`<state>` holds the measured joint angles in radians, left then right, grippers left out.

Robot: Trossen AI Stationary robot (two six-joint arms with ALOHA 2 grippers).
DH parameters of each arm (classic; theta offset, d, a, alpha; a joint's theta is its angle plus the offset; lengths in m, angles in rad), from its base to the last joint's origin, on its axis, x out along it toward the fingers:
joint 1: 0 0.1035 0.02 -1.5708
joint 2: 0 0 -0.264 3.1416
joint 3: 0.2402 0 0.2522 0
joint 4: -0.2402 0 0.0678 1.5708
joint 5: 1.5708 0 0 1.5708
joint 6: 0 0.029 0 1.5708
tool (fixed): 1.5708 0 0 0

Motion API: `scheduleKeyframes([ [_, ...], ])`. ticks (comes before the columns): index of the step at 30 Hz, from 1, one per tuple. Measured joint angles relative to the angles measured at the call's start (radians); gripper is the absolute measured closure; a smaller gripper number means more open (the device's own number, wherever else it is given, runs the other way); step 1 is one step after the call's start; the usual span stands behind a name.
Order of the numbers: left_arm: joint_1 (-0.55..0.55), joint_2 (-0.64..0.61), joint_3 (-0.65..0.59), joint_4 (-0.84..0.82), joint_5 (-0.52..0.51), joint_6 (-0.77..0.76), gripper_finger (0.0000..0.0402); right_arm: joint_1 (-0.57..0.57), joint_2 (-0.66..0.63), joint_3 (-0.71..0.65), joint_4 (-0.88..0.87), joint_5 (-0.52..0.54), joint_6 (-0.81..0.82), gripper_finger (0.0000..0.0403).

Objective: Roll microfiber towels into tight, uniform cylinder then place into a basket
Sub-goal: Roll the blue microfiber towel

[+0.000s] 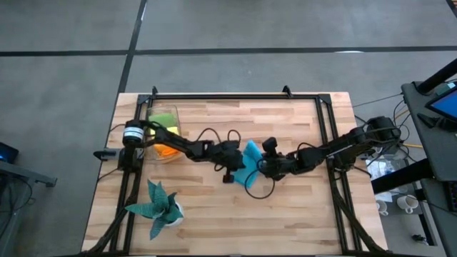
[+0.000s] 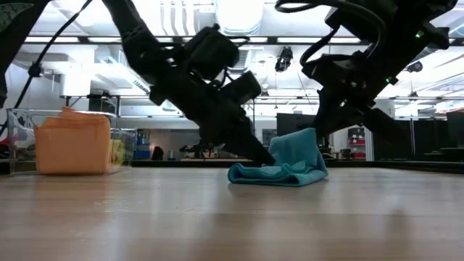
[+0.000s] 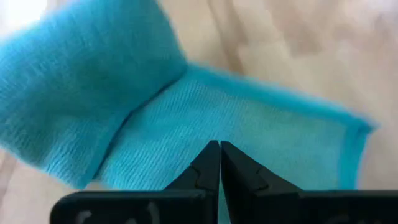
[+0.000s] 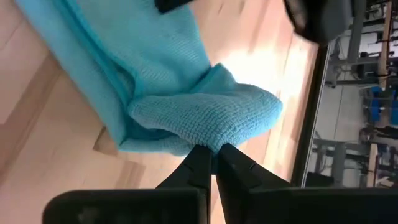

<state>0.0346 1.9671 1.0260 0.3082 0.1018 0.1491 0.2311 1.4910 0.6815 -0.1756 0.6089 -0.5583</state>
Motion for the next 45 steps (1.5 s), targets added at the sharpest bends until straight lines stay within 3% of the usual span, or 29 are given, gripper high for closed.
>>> scheduleKeyframes([
  [13, -0.009, 0.047, -0.049, 0.189, 0.004, -0.066, 0.0402, 0.05, 0.001, 0.008, -0.008, 0.031, -0.019, 0.0394],
  [22, 0.007, 0.13, 0.026, 0.192, 0.007, -0.067, 0.0402, 0.05, 0.001, 0.018, -0.017, 0.039, -0.037, 0.0394],
  [33, 0.059, 0.135, 0.035, 0.178, -0.007, -0.076, 0.0402, 0.102, 0.006, 0.019, -0.094, 0.051, -0.079, 0.0394],
  [39, 0.067, 0.135, 0.035, 0.179, -0.007, -0.092, 0.0402, 0.137, 0.083, 0.019, -0.105, 0.151, -0.121, 0.0394],
  [45, 0.067, 0.135, 0.035, 0.18, -0.004, -0.118, 0.0402, 0.137, 0.206, 0.075, -0.105, 0.163, -0.105, 0.0394],
])
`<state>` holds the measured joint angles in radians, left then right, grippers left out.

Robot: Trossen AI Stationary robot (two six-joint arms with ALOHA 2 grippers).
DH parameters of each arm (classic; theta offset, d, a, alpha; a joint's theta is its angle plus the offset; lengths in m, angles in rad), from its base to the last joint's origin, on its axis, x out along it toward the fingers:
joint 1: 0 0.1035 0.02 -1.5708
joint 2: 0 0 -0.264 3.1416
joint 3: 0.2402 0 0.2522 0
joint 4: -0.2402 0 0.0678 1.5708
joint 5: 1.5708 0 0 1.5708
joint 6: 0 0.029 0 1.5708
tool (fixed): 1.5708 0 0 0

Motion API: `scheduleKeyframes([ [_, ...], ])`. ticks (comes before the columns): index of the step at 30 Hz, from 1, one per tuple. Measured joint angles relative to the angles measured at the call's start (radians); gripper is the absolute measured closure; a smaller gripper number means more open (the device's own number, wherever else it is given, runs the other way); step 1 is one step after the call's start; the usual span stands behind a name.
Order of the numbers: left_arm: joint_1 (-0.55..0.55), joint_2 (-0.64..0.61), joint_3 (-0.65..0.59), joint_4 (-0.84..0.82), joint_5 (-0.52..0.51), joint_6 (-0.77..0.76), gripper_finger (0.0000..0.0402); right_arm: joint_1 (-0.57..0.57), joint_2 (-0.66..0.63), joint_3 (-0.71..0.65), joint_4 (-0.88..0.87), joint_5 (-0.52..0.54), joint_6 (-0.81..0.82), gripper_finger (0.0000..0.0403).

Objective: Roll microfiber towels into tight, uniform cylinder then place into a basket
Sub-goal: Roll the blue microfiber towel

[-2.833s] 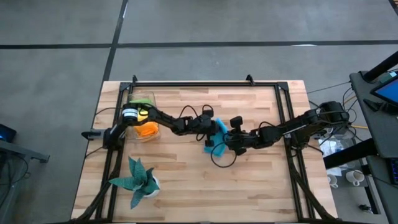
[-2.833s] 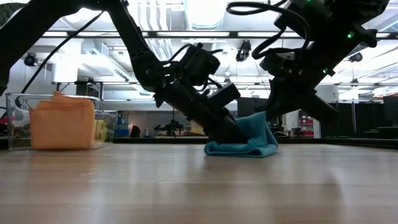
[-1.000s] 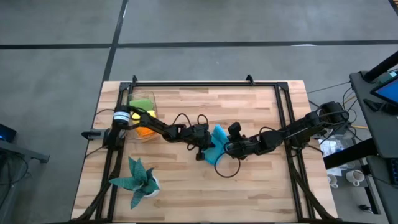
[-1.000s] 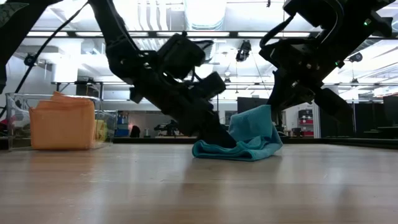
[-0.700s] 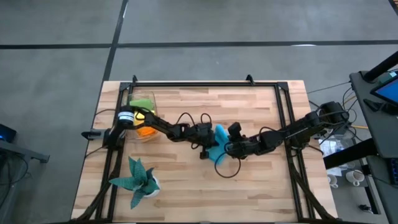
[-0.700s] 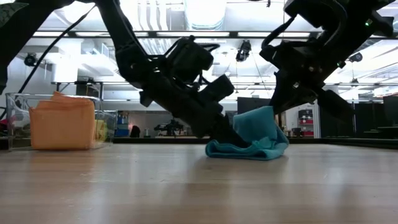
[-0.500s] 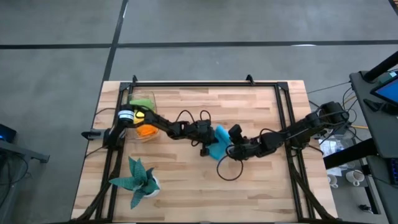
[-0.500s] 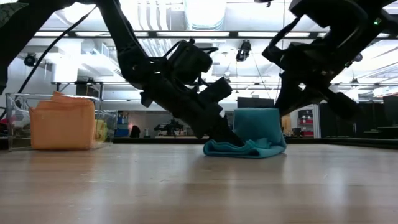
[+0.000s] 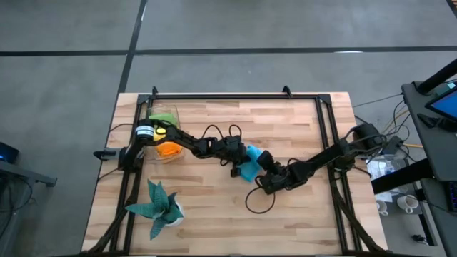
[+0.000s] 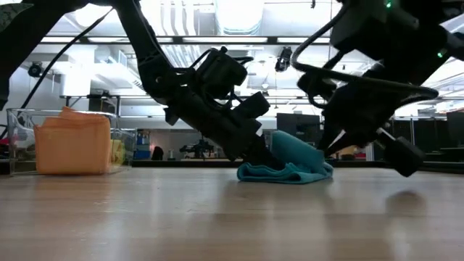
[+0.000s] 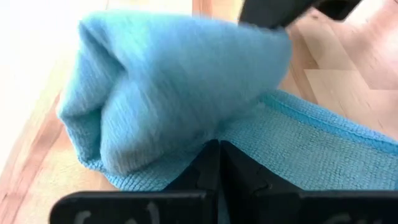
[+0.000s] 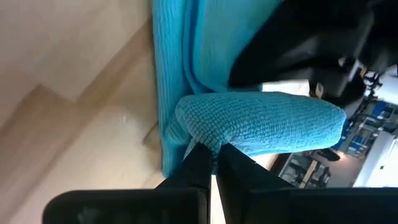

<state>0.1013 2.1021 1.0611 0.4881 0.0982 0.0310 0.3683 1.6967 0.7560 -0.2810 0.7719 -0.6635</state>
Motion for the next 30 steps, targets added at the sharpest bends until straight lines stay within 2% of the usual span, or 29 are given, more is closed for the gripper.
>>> scheduleKeyframes([
  [5, 0.0, 0.0, -0.001, -0.001, 0.001, 0.0, 0.0402, -0.002, 0.043, 0.061, -0.008, 0.008, -0.06, 0.0394],
  [13, 0.0, 0.0, -0.003, 0.003, 0.002, -0.009, 0.0402, -0.002, 0.045, 0.146, -0.138, 0.003, -0.086, 0.0394],
  [21, 0.001, -0.017, -0.004, -0.038, 0.002, -0.049, 0.0402, -0.002, 0.083, 0.17, -0.162, -0.001, -0.131, 0.0394],
  [30, 0.001, -0.099, -0.01, -0.151, 0.001, -0.047, 0.0402, -0.002, 0.086, 0.172, -0.187, -0.003, -0.133, 0.0394],
])
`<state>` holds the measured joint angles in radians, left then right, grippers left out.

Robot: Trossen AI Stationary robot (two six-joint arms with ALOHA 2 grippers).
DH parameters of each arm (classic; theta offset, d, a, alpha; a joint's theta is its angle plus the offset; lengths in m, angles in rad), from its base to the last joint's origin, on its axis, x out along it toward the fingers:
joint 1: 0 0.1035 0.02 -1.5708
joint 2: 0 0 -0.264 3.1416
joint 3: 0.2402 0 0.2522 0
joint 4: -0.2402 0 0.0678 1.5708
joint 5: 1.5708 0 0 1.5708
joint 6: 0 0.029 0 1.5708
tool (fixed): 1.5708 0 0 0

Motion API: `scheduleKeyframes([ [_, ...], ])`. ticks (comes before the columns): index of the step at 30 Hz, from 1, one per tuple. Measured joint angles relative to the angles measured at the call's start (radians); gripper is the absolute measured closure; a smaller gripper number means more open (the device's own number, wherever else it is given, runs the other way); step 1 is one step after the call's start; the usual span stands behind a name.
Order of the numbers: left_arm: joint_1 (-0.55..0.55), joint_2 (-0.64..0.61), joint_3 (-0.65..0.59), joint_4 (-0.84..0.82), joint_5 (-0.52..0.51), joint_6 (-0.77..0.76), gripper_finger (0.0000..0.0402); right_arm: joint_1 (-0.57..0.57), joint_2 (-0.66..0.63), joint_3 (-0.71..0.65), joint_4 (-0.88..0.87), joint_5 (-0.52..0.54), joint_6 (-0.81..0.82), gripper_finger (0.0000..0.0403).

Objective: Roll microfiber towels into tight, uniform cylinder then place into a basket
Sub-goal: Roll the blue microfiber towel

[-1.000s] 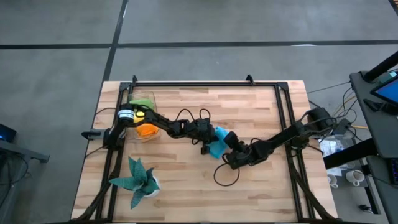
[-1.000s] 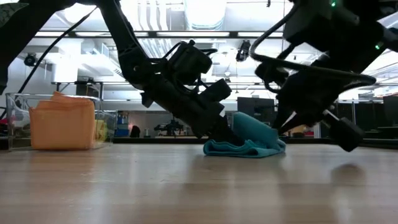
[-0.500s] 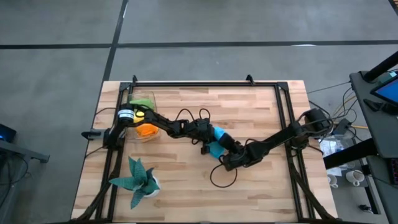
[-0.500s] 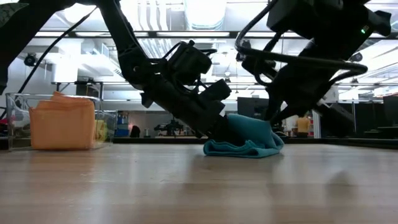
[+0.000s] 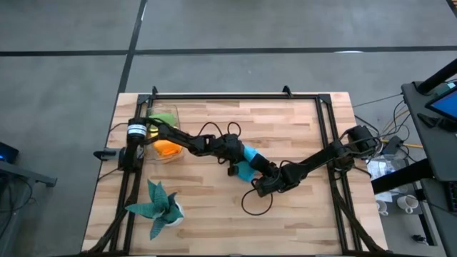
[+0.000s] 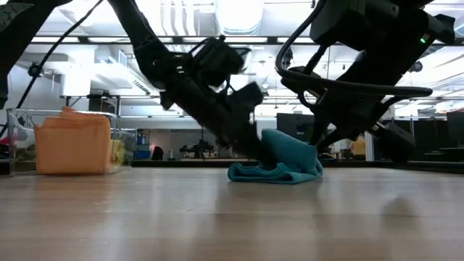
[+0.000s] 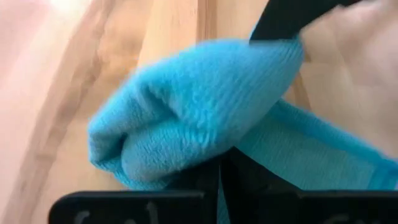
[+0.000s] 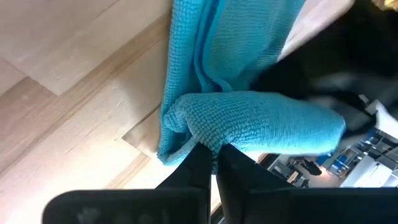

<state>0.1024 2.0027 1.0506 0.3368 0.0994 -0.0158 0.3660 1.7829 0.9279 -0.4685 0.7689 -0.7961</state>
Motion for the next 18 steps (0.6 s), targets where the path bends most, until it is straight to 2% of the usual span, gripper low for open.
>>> scheduleKeyframes([
  [10, -0.001, -0.031, -0.001, -0.027, 0.001, -0.003, 0.0402, 0.0, -0.001, 0.0, 0.001, -0.001, 0.019, 0.0394],
  [18, -0.001, -0.134, -0.017, -0.224, 0.001, 0.006, 0.0402, 0.0, -0.001, 0.0, 0.002, -0.007, 0.018, 0.0394],
])
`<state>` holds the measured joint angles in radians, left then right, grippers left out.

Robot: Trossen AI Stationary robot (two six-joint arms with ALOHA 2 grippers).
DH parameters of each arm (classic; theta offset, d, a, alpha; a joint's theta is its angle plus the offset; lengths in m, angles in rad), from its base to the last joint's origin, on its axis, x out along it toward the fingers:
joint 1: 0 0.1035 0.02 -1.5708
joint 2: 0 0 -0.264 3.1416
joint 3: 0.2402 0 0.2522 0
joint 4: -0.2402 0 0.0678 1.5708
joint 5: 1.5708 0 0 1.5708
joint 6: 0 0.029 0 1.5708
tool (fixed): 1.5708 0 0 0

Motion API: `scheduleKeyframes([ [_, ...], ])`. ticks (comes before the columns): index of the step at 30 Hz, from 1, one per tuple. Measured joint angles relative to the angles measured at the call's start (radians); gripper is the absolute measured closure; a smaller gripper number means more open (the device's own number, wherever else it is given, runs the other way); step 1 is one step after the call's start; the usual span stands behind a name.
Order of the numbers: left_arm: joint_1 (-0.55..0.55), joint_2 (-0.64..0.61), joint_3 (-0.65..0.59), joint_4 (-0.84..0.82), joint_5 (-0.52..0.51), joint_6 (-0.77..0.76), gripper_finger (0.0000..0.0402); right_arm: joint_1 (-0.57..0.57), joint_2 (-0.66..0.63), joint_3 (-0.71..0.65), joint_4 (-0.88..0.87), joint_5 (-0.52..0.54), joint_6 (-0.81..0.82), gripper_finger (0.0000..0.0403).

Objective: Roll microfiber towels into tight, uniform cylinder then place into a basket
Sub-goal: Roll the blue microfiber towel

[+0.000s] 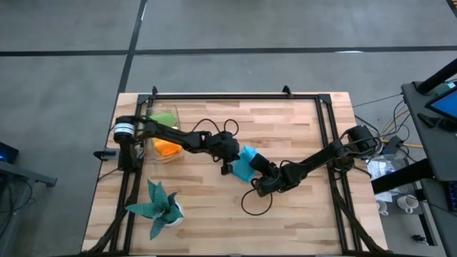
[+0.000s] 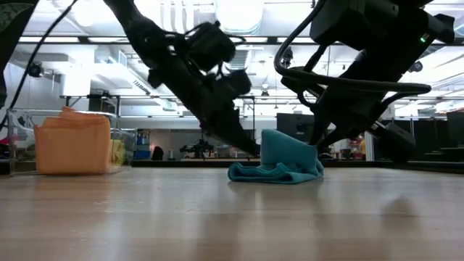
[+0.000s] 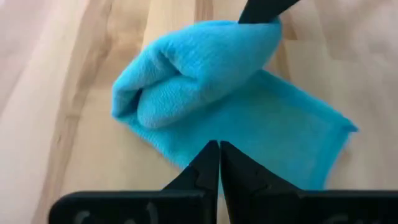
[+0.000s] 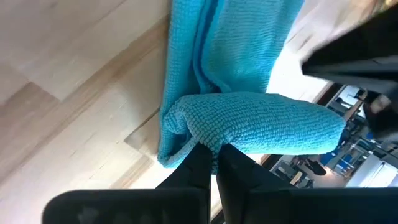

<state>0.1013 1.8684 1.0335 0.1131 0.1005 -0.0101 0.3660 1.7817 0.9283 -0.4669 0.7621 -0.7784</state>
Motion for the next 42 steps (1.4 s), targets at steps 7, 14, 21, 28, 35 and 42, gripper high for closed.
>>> scheduleKeyframes([
  [7, 0.001, -0.119, -0.073, 0.145, -0.031, -0.003, 0.0402, 0.0, 0.0, 0.002, 0.0, -0.007, -0.008, 0.0394],
  [14, 0.049, -0.111, -0.093, 0.347, -0.047, 0.015, 0.0402, 0.0, 0.0, 0.002, 0.002, -0.007, -0.006, 0.0394],
  [21, 0.096, 0.001, -0.001, 0.29, 0.133, -0.011, 0.0402, 0.0, 0.0, 0.002, 0.006, -0.007, -0.015, 0.0394],
  [28, 0.095, 0.049, 0.048, 0.277, 0.151, -0.012, 0.0402, 0.0, 0.0, 0.005, 0.006, -0.007, -0.017, 0.0394],
  [35, 0.095, 0.058, 0.054, 0.221, 0.151, -0.013, 0.0402, 0.0, 0.0, 0.007, 0.008, -0.007, -0.018, 0.0394],
  [42, 0.094, 0.07, 0.046, 0.13, 0.154, -0.01, 0.0402, 0.0, 0.0, 0.007, 0.008, -0.007, -0.016, 0.0394],
])
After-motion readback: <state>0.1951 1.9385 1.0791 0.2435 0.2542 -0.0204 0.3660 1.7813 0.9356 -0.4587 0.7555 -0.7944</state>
